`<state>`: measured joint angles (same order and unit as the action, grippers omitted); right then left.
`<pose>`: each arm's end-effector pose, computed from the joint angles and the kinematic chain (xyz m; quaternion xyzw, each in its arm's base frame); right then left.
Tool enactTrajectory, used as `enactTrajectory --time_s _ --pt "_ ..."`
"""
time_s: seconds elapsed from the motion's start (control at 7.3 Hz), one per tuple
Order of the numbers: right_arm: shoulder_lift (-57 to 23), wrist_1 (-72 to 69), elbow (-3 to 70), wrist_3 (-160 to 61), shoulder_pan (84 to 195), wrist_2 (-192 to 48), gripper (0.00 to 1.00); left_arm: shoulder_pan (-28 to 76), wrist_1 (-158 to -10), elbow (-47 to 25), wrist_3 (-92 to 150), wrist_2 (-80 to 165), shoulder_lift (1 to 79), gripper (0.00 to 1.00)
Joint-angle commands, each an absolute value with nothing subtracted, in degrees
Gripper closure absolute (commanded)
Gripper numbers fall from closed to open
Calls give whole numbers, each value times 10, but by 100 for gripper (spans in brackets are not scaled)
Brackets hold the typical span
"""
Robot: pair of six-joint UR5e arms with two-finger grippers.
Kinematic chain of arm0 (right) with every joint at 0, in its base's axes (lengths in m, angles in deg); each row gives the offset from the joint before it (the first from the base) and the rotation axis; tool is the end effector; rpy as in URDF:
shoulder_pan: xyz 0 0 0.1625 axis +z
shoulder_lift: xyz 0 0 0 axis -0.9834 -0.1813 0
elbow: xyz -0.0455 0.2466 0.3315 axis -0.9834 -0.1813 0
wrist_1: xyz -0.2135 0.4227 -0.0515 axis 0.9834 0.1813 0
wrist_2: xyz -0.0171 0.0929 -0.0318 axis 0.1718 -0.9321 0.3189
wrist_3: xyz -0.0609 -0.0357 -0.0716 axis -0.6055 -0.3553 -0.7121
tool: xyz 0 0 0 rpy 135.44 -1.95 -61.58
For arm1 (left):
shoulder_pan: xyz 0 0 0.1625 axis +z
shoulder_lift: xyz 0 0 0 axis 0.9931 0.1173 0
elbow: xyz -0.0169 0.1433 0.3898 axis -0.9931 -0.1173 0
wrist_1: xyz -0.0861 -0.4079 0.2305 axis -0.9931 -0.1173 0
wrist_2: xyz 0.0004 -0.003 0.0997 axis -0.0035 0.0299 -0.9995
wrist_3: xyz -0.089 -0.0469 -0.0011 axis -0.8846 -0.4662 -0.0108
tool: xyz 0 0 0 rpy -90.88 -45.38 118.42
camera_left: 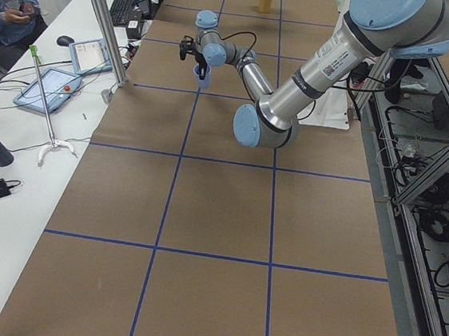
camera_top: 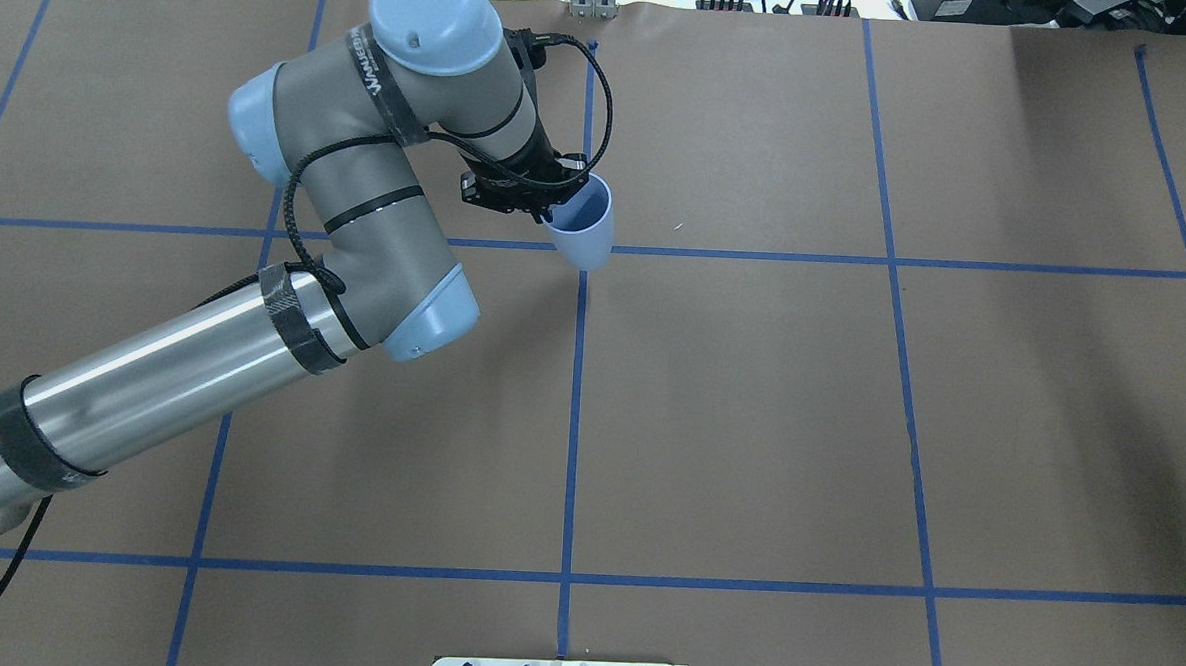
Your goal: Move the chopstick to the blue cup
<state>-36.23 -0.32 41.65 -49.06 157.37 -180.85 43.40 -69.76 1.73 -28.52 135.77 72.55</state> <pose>-0.0571 -0.5763 0.5107 0.1028 -0.3894 -0.0398 0.9144 0.5628 -0.5888 0.0967 0.0390 0.4698 -0.0760 0.8786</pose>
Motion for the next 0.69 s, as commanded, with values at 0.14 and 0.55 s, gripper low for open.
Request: enactTrajectory --time_s 0.14,0.55 --pt "-362 -4 414 -491 1573 -1808 0 464 -697 27 -283 1299 727 100" --pt "-362 -3 414 -490 1574 -1808 0 469 -691 22 -281 1280 720 100"
